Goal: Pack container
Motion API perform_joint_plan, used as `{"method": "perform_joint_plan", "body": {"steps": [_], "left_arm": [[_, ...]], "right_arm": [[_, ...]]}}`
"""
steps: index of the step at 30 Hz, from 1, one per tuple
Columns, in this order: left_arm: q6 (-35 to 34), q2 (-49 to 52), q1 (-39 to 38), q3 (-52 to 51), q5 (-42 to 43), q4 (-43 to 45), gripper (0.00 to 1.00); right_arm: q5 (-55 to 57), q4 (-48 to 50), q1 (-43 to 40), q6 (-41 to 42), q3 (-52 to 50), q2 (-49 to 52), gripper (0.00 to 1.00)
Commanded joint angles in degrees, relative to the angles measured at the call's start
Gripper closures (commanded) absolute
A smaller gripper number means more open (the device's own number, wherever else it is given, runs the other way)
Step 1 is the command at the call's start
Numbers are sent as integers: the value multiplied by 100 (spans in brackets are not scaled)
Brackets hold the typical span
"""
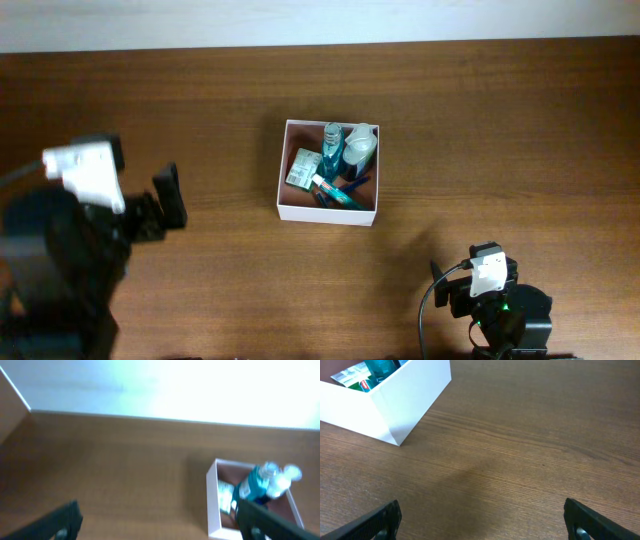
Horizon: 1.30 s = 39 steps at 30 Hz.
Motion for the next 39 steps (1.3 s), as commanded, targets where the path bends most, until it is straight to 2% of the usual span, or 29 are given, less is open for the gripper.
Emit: {"method": "perform_joint_plan", "body": {"steps": [1, 8, 15, 24, 27, 39], "left_arm": [[203, -767, 9, -1606, 125, 669, 0], [199, -2549, 7, -4317, 535, 2245, 0], [199, -3598, -144, -5748, 918, 2653, 1], [199, -4494, -459, -6664, 922, 2911, 1], [199, -4763, -474, -6664, 927, 2994, 1], [199, -4745, -481, -6666, 920, 2975, 1]], "right_arm": [[-72, 2, -59, -42, -28, -61, 1], [-72, 4, -59, -42, -28, -61, 1], [-72, 2, -59, -42, -28, -61, 1], [-72, 4, -59, -42, -28, -61, 2], [-72, 2, -59, -42, -28, -61, 1], [-72, 2, -59, -42, -28, -61, 1]]}}
